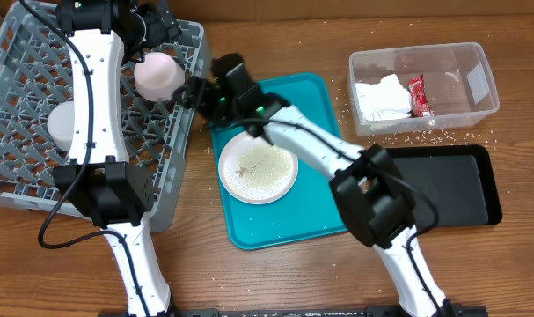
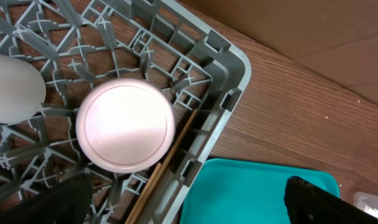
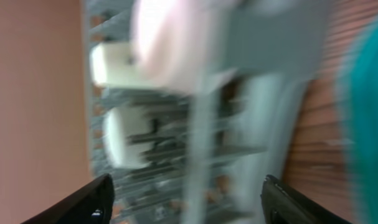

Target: Sort waste into correct bins and load items into the dishwasher

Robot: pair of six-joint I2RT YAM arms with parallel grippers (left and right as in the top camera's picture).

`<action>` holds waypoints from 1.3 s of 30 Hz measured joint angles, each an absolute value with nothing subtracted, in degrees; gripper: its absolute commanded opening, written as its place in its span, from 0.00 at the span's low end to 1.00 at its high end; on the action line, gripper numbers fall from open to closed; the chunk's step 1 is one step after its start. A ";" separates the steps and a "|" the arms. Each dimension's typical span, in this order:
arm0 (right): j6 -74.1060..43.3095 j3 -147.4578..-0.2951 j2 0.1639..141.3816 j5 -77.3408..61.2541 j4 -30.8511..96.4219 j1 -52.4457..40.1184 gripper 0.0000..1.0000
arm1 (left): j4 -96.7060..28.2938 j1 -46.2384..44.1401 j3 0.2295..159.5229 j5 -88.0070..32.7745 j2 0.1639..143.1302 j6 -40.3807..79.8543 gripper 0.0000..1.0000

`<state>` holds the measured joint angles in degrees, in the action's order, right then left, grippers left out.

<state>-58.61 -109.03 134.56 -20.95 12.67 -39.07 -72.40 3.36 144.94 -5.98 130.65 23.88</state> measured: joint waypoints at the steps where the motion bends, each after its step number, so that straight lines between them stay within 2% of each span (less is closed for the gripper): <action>1: -57.84 -109.01 134.39 -20.93 14.72 -37.87 0.79 | -72.38 3.36 144.92 -5.98 130.65 23.90 1.00; 9: -50.28 -108.95 126.65 -20.27 26.74 -26.98 0.80 | -72.40 3.36 144.92 -6.00 130.65 23.88 1.00; 15: -43.18 -108.95 115.22 -15.42 37.89 -19.73 1.00 | -72.40 3.36 144.92 -6.00 130.65 23.90 1.00; 23: -38.65 -108.97 104.16 -9.54 51.79 -7.77 1.00 | -72.40 3.36 144.92 -6.00 130.65 23.88 1.00; 29: -37.43 -108.97 101.43 -11.46 59.05 2.13 1.00 | -72.40 3.36 144.92 -6.00 130.65 23.90 1.00; 39: -25.12 -108.97 101.19 -22.63 68.45 0.54 1.00 | -72.36 3.36 144.92 -9.21 130.65 24.10 1.00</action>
<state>-25.12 -108.97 101.19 -22.63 68.45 0.54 -72.36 3.36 144.92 -9.21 130.65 24.10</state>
